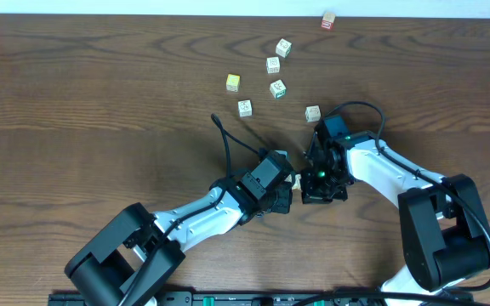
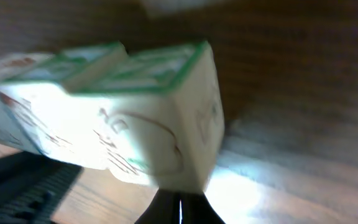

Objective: Lift 3 blocks

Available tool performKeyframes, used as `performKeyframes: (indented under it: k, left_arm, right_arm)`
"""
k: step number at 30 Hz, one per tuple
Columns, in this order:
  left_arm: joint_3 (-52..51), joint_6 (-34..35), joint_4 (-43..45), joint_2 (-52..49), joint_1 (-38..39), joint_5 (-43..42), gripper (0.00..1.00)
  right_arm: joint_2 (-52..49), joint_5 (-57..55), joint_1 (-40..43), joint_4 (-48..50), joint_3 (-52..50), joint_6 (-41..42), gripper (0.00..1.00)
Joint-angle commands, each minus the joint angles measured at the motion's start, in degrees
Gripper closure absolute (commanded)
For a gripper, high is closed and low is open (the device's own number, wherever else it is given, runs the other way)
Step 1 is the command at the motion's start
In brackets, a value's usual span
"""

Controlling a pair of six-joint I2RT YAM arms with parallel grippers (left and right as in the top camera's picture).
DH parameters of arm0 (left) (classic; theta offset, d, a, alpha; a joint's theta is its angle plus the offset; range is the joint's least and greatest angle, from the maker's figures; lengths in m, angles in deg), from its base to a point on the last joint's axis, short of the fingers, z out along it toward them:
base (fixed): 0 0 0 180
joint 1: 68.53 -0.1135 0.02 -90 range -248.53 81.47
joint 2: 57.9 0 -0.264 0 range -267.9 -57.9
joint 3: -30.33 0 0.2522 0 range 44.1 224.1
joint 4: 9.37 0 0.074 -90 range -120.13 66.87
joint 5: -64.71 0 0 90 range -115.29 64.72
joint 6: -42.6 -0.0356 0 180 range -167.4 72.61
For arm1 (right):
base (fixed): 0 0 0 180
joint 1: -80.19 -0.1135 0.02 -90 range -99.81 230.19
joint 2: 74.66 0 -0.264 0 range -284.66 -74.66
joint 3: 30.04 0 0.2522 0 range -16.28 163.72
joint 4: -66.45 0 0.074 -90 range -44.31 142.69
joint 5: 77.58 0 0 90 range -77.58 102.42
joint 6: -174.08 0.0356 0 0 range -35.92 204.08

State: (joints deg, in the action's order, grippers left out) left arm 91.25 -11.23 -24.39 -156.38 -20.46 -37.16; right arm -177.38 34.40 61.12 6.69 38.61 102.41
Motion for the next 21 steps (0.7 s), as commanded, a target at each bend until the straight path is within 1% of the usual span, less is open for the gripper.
performKeyframes:
  k: [1,5,9,13,16,18,21]
  left_arm:
    - [-0.87,-0.46,-0.66,-0.44,0.02,-0.11,0.93]
    - [-0.87,-0.09,-3.04,-0.33,0.42,-1.92,0.93]
    - [-0.87,0.28,-3.80,0.33,1.79,-2.64,0.93]
    - [-0.87,1.95,-4.74,2.27,2.03,-2.21,0.92]
    - [-0.85,3.15,-6.82,4.33,2.03,-0.50,0.93]
    - [-0.85,3.17,-8.44,5.51,1.97,-0.48,0.93]
    - [-0.85,3.67,-13.22,7.32,1.97,3.82,0.93]
  right_arm:
    - [-0.70,-5.79,-0.52,-2.45,-0.44,-0.22,0.99]
    - [-0.70,-16.22,-0.04,-4.79,-0.44,1.95,0.99]
    - [-0.70,-23.02,0.98,-3.19,-0.44,2.60,0.99]
    - [-0.70,-25.18,1.53,0.24,-0.44,-0.42,0.99]
    - [-0.70,-25.16,1.57,2.67,-0.44,-4.46,0.99]
    - [-0.70,-25.16,1.57,3.65,-0.44,-5.38,0.99]
    - [-0.70,-25.14,1.57,4.83,-0.44,-5.40,0.99]
